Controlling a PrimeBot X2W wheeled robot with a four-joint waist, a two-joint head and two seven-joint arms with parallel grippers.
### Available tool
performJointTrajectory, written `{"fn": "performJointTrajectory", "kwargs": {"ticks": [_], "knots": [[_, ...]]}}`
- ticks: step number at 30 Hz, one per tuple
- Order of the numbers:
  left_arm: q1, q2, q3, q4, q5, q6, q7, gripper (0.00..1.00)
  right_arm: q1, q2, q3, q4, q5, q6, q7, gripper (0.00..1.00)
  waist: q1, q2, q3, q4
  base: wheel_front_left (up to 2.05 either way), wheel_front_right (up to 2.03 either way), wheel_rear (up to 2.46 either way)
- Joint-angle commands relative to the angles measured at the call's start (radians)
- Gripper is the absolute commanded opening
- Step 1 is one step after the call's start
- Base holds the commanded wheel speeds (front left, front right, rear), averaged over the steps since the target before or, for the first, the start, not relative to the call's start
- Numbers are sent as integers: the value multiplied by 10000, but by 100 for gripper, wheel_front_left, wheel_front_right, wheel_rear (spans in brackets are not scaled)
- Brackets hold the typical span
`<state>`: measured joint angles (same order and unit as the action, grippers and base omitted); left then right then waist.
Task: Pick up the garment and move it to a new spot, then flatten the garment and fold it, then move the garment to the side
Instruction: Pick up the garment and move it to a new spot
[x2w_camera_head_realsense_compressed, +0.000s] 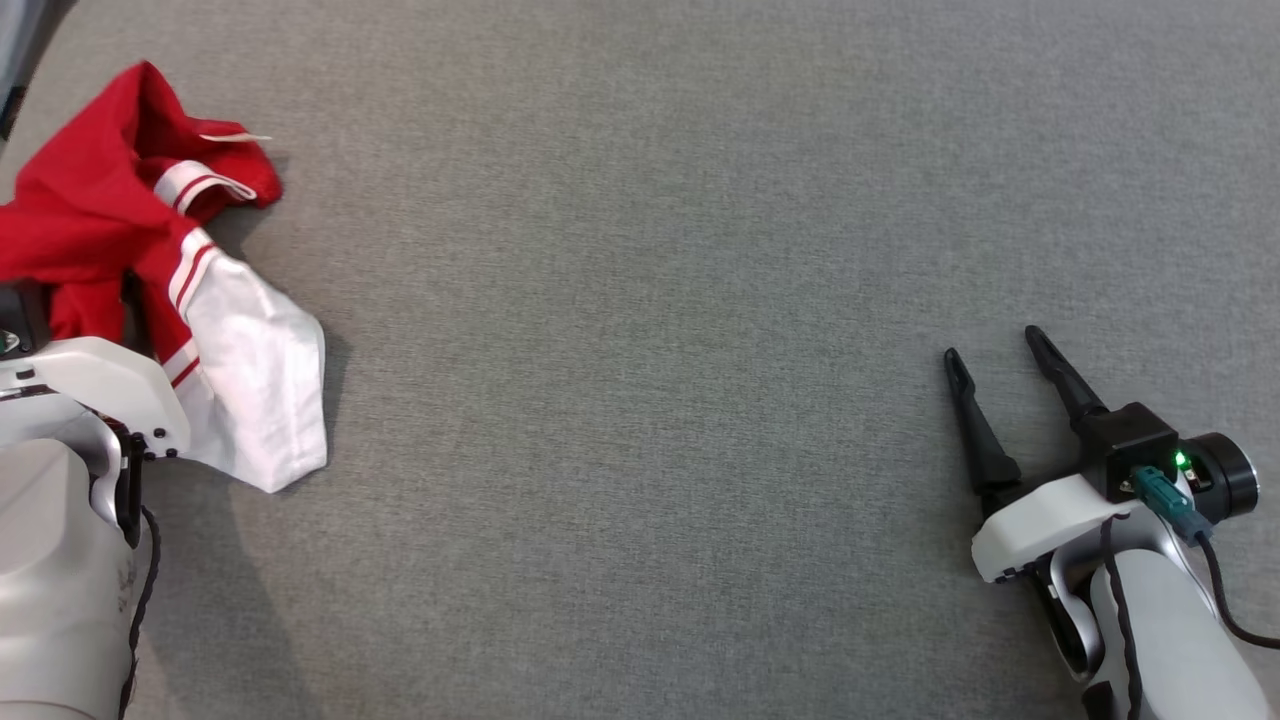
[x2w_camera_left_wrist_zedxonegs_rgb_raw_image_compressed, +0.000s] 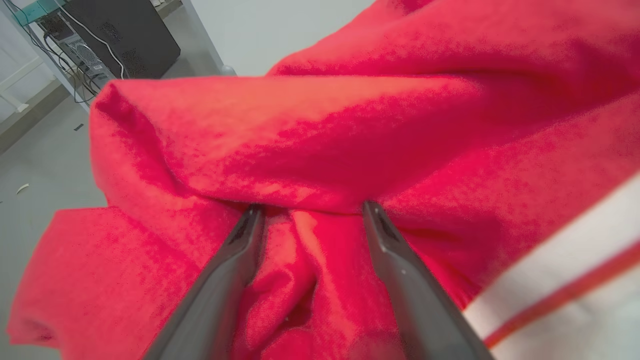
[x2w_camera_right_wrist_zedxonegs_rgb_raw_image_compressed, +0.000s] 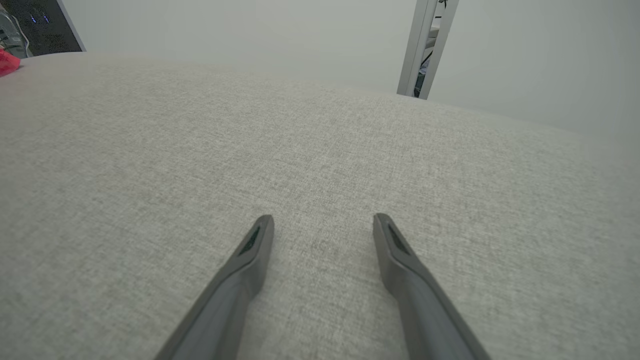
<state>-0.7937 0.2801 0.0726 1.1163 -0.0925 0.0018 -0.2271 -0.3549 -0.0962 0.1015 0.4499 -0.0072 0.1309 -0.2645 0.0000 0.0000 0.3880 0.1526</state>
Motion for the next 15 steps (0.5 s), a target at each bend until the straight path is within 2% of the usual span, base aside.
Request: {"fn": "performJointTrajectory", "kwargs": {"ticks": [1, 2, 3, 5, 11, 15], "knots": [[-223, 98, 42, 115, -47, 89, -45, 100, 73, -121, -76, 130, 56, -3, 1, 100, 0, 0, 151, -160, 0, 0, 0], [-254, 105, 22, 279, -55, 88, -26, 100, 92, -151, -94, 139, 47, -3, 1, 100, 0, 0, 181, -191, 0, 0, 0], [-288, 69, 46, 443, -128, 68, -2, 63, 133, -174, -117, 159, 38, -3, 3, 100, 0, 0, 190, -210, 0, 0, 0], [-406, 119, 17, 582, -101, 164, -95, 0, 227, -166, -143, 184, 56, -3, 3, 100, 0, 0, 171, -250, 0, 0, 0], [-423, 154, -53, 414, -113, 333, -342, 0, 416, 2, -162, 299, 158, -3, 3, 100, 0, 0, -249, -244, 0, 0, 0], [-432, 267, -152, -275, -27, 297, -391, 0, 425, 127, -156, 295, 255, -1, 0, 100, 0, 0, -703, -261, 0, 0, 0]]}}
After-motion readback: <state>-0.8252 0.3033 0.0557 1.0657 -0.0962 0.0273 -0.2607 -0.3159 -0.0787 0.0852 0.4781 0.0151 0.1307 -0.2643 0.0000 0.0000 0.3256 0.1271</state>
